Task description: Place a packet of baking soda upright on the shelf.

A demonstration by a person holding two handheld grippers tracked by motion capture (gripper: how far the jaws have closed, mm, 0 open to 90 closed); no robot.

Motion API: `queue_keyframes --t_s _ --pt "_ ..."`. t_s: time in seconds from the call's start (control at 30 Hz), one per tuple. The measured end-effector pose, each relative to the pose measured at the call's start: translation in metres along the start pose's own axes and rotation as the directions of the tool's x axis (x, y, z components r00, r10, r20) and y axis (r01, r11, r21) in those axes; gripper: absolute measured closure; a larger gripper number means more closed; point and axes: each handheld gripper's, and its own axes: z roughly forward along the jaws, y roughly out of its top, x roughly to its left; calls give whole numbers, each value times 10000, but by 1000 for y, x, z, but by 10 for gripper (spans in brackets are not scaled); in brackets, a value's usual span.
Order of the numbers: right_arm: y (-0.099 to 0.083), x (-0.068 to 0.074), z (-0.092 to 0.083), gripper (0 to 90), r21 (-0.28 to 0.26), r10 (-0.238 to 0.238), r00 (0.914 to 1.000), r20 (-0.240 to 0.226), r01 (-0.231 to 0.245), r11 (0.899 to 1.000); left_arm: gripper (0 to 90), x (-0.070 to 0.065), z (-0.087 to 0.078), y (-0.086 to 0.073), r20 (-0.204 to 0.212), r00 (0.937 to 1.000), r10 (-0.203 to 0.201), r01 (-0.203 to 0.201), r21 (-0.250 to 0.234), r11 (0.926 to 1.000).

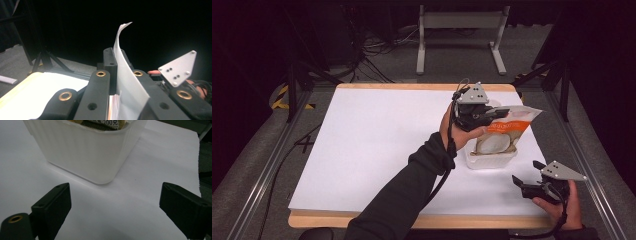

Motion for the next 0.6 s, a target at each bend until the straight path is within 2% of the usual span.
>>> queue_keyframes --t_s 0.17,0.33,0.6 --pt "0 1 0 111 22 -34 10000 -39 34 10000 899 3 6 -15 63 9998 -212 212 19 9998" --pt "0 2 1 111 90 -100 9999 -45 101 9999 899 7 12 -36 321 9964 -783 787 -122 9968" --pt "-1 3 2 112 121 -154 9998 -127 155 9998 897 6 16 -61 445 9957 -812 791 459 9958"
